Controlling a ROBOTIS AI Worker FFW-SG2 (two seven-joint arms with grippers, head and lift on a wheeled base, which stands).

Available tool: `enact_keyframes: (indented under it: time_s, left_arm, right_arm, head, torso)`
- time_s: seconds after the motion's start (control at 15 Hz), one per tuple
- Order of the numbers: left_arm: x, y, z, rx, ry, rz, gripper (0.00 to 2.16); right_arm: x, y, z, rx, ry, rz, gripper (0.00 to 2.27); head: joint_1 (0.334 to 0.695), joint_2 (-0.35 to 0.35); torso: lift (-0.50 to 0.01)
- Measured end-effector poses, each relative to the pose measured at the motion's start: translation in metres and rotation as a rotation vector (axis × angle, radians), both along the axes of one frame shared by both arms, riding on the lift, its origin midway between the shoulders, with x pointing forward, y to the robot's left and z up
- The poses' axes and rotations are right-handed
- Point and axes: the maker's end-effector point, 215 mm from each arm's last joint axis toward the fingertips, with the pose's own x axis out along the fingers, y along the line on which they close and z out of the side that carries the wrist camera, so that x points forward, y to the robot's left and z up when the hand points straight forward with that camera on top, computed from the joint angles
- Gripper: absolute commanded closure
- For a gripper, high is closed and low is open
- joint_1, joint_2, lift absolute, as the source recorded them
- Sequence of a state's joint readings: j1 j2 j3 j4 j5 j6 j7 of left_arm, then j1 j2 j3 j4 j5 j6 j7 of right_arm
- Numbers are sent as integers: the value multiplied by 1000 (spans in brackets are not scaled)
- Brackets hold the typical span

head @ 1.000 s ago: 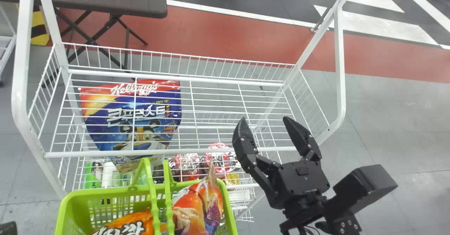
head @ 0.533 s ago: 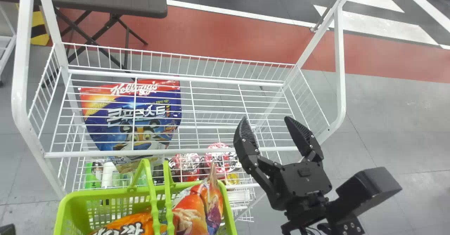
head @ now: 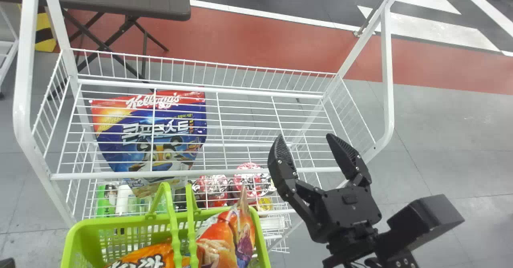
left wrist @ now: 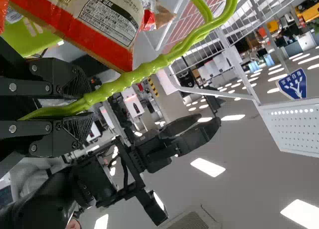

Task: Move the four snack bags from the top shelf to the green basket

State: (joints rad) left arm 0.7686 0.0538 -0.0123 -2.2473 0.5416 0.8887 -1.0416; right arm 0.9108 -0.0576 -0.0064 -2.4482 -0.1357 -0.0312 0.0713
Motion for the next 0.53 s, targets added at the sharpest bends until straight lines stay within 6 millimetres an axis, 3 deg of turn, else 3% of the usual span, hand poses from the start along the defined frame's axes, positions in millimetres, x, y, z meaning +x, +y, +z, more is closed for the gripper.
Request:
enact_keyframes:
  time_s: [0.53]
  left_arm:
    - [-1,-1,3,-2,-4,-2,988]
  right_arm:
    - [-3,-4,0,2,3,-13,66]
  head:
    - [695,-350]
  torso:
    - [0]
